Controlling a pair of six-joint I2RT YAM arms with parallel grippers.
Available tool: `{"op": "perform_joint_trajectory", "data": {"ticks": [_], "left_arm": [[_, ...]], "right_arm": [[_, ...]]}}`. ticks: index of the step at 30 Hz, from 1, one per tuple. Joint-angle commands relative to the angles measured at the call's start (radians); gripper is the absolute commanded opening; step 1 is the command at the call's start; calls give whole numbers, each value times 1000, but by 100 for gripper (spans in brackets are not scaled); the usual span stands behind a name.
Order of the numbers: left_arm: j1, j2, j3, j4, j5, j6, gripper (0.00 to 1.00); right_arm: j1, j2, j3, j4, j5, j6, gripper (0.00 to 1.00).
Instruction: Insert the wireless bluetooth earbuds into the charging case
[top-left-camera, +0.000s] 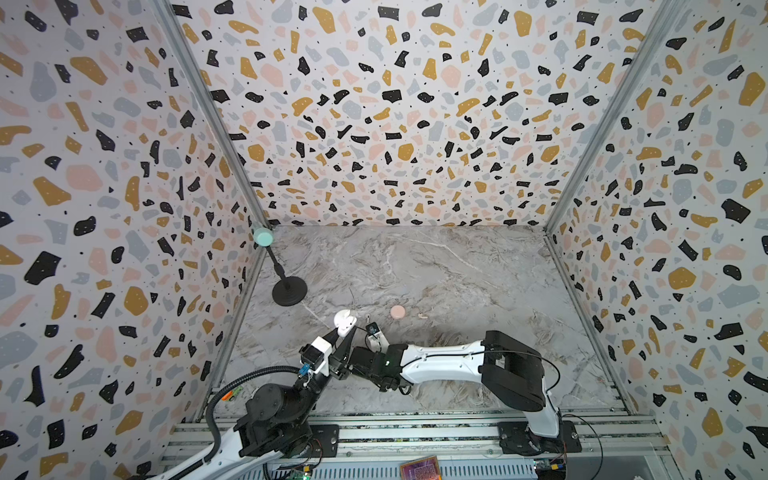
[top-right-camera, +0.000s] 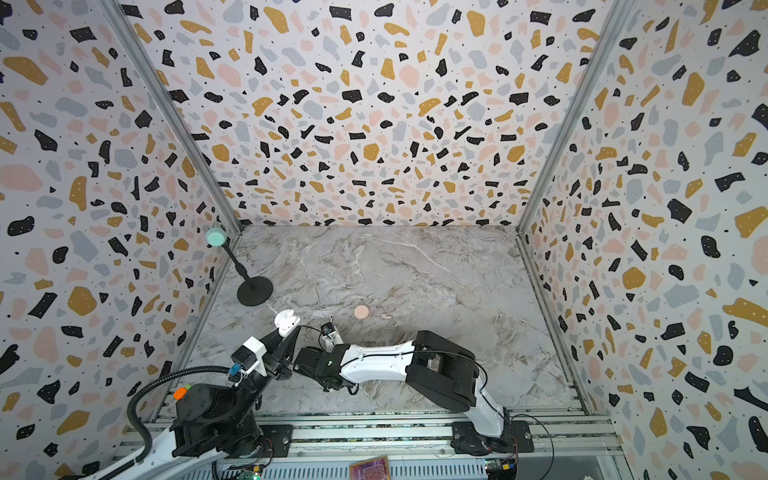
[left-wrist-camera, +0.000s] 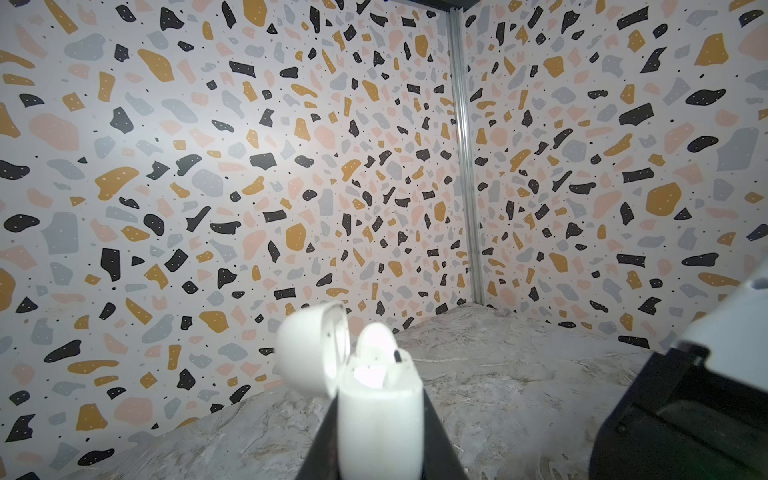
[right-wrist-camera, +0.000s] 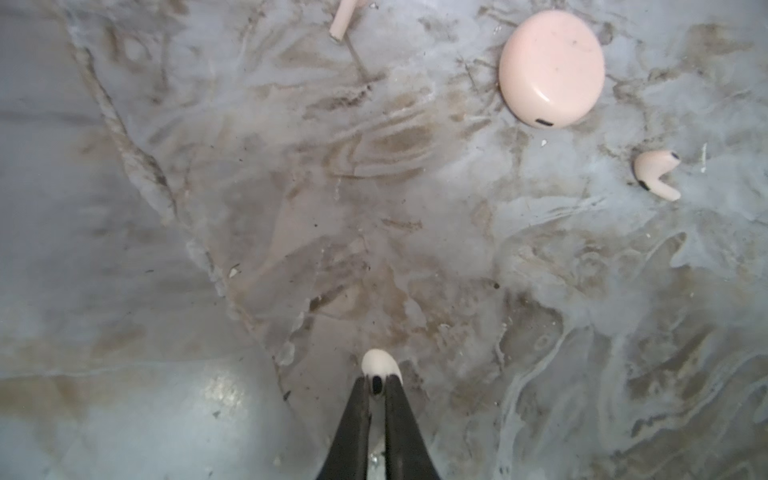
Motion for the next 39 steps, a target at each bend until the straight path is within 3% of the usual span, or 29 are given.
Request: {"op": "perform_joint_trajectory", "data": {"ticks": [1,39], "left_arm": [[-3,-13,-4,46,-12,12,0],[-3,-16,-7,48,-12,10,0]], "right_arm": [[12,10,35,-52,43,15,12],[83,83,120,-100,97,-19,17]]}}
